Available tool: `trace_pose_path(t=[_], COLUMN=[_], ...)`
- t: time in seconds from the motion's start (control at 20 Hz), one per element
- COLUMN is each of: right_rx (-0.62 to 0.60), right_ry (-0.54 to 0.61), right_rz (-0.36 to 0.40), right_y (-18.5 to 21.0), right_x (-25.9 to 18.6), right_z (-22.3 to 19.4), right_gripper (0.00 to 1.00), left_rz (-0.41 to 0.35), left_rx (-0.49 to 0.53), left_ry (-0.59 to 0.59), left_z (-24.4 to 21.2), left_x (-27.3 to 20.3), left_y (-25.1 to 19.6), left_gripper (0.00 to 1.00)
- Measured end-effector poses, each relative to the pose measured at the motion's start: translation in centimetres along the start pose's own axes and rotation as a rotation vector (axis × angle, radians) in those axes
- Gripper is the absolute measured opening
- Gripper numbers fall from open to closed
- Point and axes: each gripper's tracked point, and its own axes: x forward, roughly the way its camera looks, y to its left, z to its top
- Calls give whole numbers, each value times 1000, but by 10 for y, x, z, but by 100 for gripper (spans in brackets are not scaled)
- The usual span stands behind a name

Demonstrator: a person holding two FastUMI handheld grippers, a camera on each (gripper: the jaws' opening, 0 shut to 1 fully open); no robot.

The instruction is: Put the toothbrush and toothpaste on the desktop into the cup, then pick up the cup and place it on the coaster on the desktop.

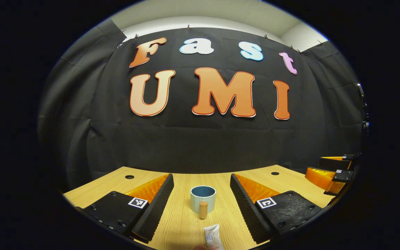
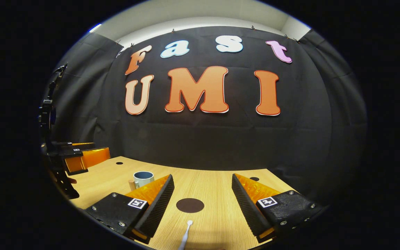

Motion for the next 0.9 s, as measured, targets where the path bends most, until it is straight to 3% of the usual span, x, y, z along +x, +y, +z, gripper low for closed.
trace_pose_path(t=[0.25, 0.35, 0.65, 0.9], right_rx=[-2, 5, 63, 32], right_ry=[8, 24, 85, 170], right_rz=[1, -5, 17, 5], right_y=[0, -2, -5, -11], right_x=[0, 1, 7, 9], right_z=[-3, -7, -10, -19], right_gripper=[100, 100, 100, 99], left_rz=[7, 57, 42, 14], left_rx=[17, 13, 48, 89], left_ry=[-2, 3, 35, 121], left_z=[0, -1, -1, -11], left_x=[-1, -1, -2, 0], left_y=[0, 5, 2, -4], left_gripper=[100, 98, 100, 98])
